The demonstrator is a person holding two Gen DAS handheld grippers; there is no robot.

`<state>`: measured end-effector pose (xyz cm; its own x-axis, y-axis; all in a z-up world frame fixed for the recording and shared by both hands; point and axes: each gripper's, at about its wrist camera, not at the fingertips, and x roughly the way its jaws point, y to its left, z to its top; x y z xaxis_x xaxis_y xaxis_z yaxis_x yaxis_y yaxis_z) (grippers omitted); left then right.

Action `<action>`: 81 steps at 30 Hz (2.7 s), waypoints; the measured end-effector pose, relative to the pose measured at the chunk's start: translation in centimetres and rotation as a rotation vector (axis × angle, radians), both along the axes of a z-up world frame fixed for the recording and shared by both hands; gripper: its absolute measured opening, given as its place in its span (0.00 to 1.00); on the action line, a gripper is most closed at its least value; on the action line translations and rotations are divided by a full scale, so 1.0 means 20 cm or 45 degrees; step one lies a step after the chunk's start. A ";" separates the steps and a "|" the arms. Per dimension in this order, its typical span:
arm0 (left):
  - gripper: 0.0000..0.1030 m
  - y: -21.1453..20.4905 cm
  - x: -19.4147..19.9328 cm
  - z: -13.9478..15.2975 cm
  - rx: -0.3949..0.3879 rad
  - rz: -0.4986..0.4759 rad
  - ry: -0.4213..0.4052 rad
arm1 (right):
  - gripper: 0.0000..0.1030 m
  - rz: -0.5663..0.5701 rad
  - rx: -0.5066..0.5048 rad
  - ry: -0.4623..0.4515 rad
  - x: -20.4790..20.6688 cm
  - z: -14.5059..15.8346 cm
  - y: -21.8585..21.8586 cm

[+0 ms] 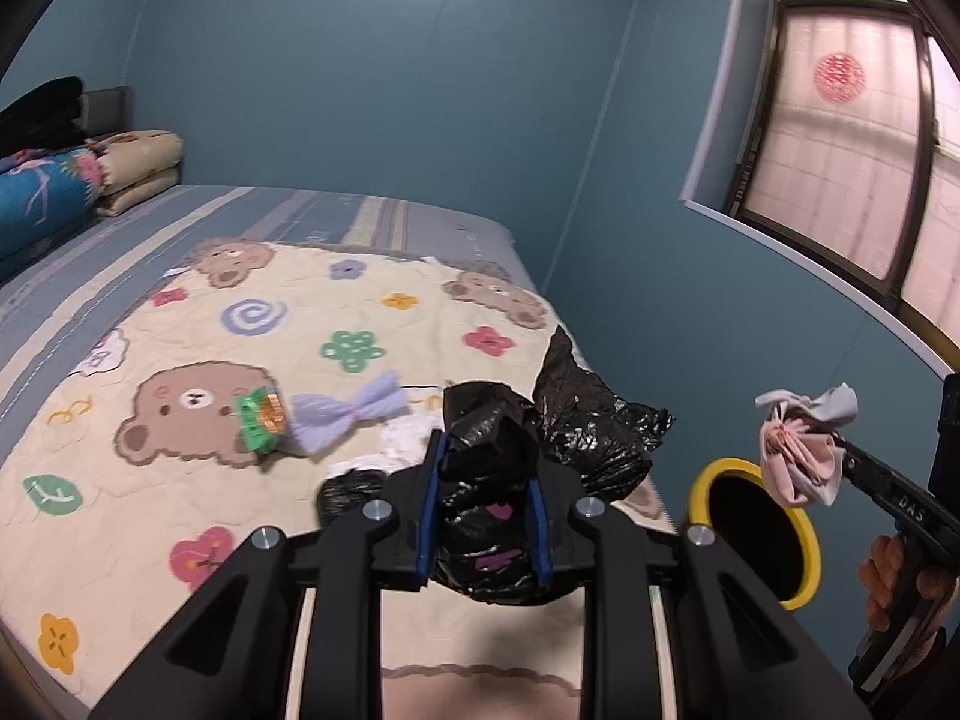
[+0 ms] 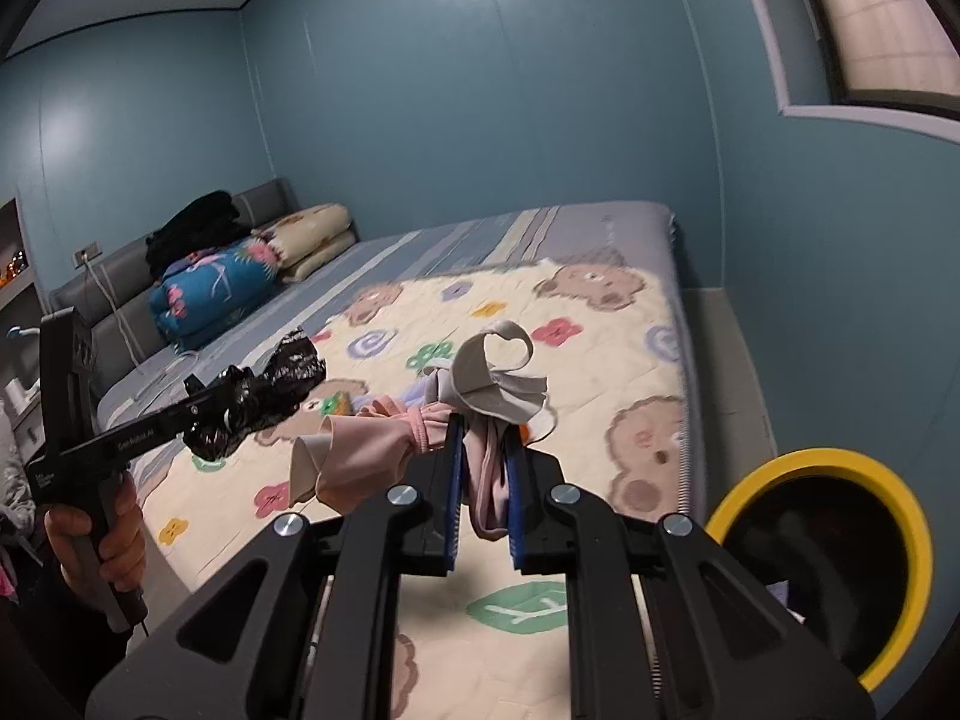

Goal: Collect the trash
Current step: 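Carry the black bag and pink cloth over the yellow-rimmed bin, then open both tools to drop the bag and cloth into the bin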

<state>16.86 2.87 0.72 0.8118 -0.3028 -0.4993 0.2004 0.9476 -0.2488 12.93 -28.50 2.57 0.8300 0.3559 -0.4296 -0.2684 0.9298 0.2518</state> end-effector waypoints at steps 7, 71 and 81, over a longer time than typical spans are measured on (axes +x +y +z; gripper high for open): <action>0.22 -0.22 0.02 0.07 -0.002 -0.099 -0.015 | 0.12 -0.106 0.006 -0.061 -0.11 0.08 -0.20; 0.57 -1.71 0.35 -0.50 0.102 -0.677 0.319 | 0.34 -0.747 0.187 0.220 0.04 -0.55 -1.35; 0.87 -1.58 0.28 -0.39 0.113 -0.619 0.194 | 0.52 -0.765 0.180 0.201 -0.02 -0.49 -1.29</action>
